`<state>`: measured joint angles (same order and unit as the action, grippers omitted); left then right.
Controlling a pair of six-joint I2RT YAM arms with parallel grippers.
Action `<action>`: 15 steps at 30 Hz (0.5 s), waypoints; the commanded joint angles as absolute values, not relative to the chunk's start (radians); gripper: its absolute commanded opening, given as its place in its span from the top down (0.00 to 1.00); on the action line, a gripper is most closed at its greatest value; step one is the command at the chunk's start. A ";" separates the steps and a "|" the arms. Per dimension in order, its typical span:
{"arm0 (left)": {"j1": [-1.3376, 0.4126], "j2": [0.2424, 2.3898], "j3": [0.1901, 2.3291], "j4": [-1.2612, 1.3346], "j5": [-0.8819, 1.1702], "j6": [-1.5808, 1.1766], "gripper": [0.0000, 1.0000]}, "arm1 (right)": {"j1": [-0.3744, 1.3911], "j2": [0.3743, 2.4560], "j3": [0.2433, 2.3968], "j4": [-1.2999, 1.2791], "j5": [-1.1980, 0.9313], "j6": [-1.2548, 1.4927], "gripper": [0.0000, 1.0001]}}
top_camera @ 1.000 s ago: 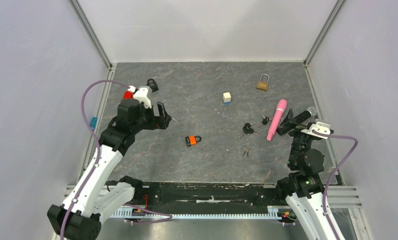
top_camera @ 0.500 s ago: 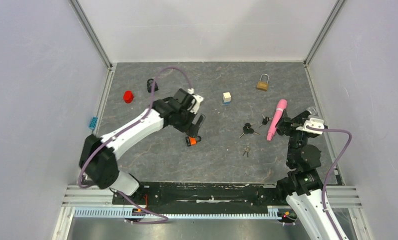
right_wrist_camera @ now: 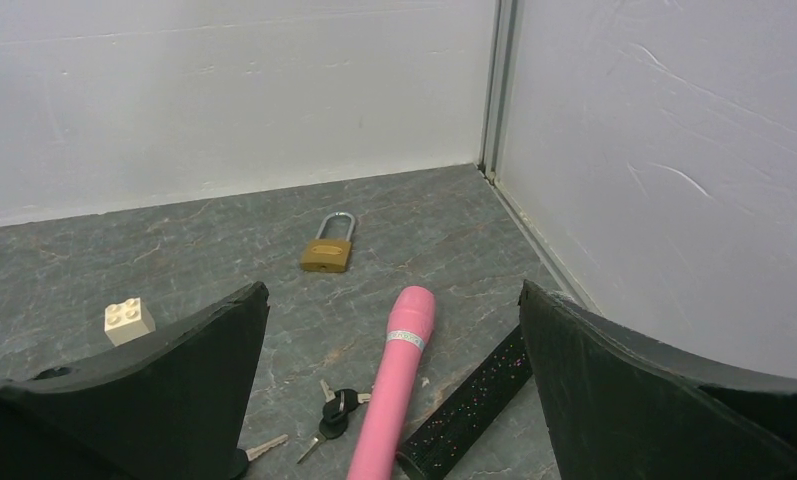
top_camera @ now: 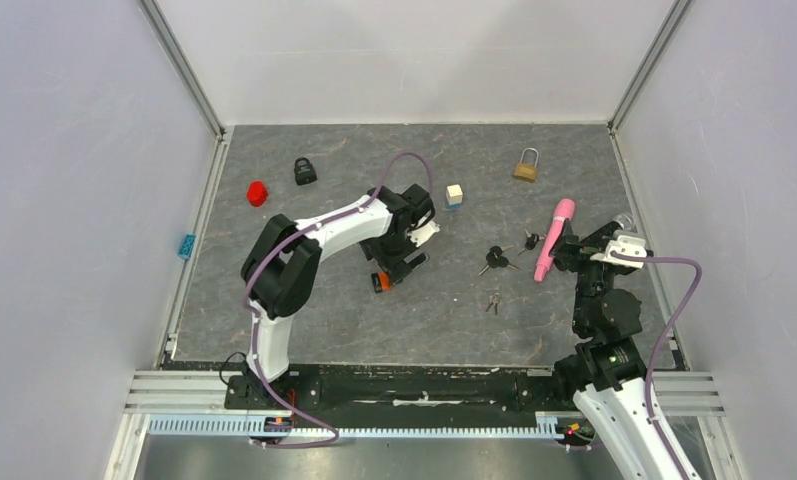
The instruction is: Unlock with the key
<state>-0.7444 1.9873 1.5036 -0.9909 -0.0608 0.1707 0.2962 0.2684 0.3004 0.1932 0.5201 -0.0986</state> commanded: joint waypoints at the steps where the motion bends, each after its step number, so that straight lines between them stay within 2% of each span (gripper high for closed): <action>1: -0.742 2.027 1.565 -1.033 -0.090 0.241 0.11 | 0.314 0.263 0.325 0.205 0.523 -0.110 0.02; 14: -0.771 2.109 1.564 -1.017 -0.058 0.216 0.22 | 0.333 0.262 0.324 0.209 0.540 -0.116 0.02; 15: -0.771 2.108 1.559 -1.014 -0.063 0.207 0.26 | 0.334 0.263 0.322 0.208 0.540 -0.117 0.02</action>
<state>-0.7631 2.0983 1.5547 -1.0195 -0.0689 0.2035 0.3256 0.2672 0.3004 0.1932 0.5259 -0.1055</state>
